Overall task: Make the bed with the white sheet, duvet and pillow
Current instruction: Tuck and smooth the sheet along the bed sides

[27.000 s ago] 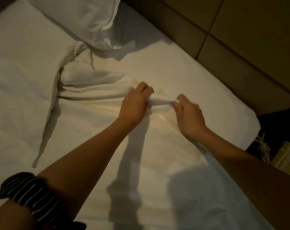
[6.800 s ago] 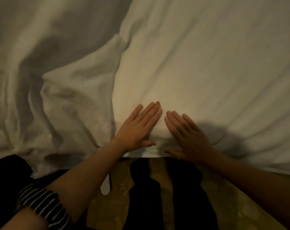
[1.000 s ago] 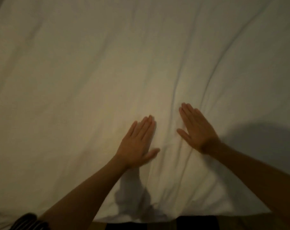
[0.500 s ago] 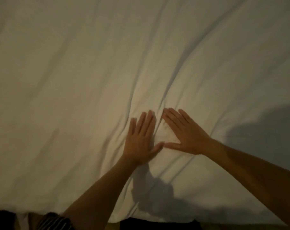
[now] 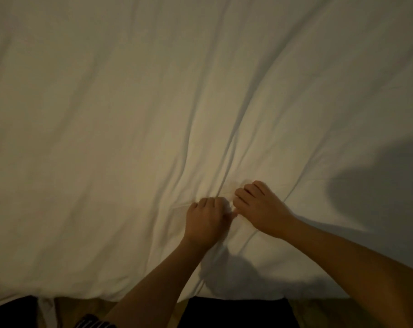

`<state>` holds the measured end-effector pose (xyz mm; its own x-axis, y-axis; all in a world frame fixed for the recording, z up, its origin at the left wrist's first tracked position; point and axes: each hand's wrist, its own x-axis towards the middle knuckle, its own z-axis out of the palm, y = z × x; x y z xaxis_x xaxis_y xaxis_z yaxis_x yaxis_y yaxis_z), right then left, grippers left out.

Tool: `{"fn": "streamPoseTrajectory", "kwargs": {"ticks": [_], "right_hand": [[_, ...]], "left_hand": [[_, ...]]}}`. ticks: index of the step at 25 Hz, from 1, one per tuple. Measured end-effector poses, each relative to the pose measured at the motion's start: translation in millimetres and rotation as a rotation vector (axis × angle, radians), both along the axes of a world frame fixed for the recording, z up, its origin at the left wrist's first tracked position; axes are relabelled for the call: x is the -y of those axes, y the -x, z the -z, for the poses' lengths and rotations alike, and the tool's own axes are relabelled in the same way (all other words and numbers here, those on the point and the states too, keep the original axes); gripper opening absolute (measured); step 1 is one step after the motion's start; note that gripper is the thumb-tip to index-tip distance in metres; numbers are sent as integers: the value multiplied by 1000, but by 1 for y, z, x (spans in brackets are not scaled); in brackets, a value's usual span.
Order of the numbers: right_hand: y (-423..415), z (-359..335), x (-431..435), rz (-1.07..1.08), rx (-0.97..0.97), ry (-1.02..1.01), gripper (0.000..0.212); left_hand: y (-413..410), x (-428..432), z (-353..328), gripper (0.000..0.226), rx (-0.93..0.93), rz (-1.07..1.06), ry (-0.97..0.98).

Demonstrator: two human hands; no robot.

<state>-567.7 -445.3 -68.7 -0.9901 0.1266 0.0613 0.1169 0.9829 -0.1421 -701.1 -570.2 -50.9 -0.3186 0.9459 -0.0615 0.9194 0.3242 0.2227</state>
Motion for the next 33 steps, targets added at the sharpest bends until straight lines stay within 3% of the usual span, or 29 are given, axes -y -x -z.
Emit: {"fn": "streamPoseTrajectory", "kwargs": {"ticks": [4, 8, 13, 19, 25, 29, 33], "right_hand": [[8, 2, 8, 62, 35, -10, 18], [-6, -9, 15, 110, 8, 121, 20], [-37, -25, 13, 114, 26, 155, 6], [-71, -25, 44, 235, 79, 250, 41], [-52, -24, 49, 203, 27, 129, 24], [-63, -31, 57, 191, 25, 126, 18], [-80, -48, 51, 99, 10, 100, 9]], "left_hand": [[0, 0, 9, 34, 32, 48, -103], [-13, 7, -1, 35, 115, 123, -161], [-35, 6, 0, 33, 217, 101, -49], [-35, 40, -9, 35, 164, 126, -157], [-44, 95, -17, 41, 3, 217, -119], [-63, 104, -21, 40, -7, 56, 26], [-89, 100, -17, 24, 1, -11, 26]]}}
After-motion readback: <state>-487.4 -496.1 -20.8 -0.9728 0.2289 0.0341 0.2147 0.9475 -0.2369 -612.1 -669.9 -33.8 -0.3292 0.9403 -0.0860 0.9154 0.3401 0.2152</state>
